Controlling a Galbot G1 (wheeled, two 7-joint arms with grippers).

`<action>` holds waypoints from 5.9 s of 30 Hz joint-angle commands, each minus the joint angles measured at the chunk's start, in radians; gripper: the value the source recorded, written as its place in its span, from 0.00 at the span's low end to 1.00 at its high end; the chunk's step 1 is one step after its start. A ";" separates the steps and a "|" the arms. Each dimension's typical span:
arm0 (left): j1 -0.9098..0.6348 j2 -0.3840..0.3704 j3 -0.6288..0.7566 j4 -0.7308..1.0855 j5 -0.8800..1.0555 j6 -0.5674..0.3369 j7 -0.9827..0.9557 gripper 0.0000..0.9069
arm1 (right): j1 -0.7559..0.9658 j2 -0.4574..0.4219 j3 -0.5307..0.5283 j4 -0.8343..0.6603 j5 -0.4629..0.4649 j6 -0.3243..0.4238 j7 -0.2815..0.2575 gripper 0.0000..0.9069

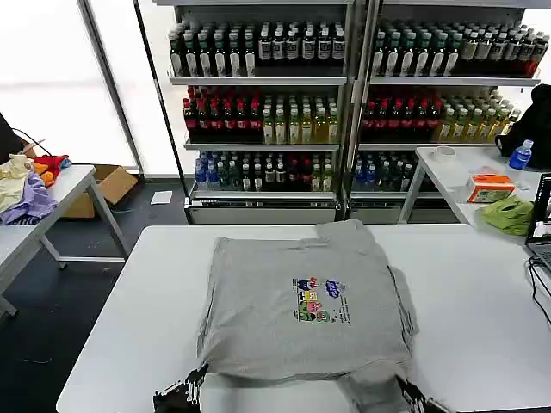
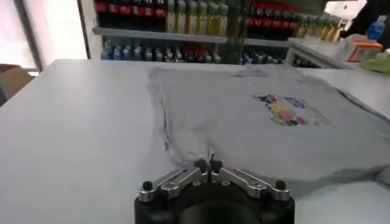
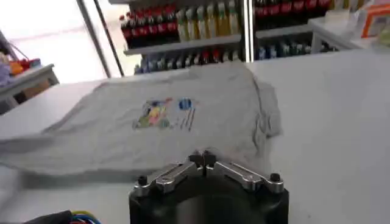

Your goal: Fold and organize the clothes.

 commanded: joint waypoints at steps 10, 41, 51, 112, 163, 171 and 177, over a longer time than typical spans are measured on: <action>-0.604 -0.036 0.072 0.374 -0.099 0.023 0.097 0.01 | 0.522 -0.027 -0.114 -0.277 0.021 -0.034 0.066 0.00; -0.408 -0.035 -0.044 0.296 -0.006 0.011 0.070 1.00 | 0.386 0.012 -0.150 -0.295 -0.121 -0.143 0.124 1.00; -0.441 -0.093 0.045 0.405 0.011 -0.005 0.061 0.90 | 0.392 0.055 -0.180 -0.338 -0.126 -0.219 0.271 0.00; 0.017 -0.099 -0.327 -0.002 -0.051 0.111 0.054 1.00 | 0.059 0.029 -0.012 0.009 -0.147 -0.237 0.094 1.00; -1.059 0.235 0.296 0.971 -0.248 0.082 0.266 0.50 | 1.364 0.072 -0.527 -1.196 -0.100 -0.342 -0.126 0.22; -0.994 0.216 0.286 0.941 -0.246 0.080 0.267 0.01 | 1.375 0.096 -0.548 -1.231 -0.092 -0.342 -0.117 0.00; -0.984 0.217 0.269 0.941 -0.249 0.078 0.268 0.01 | 1.359 0.096 -0.548 -1.207 -0.063 -0.343 -0.112 0.00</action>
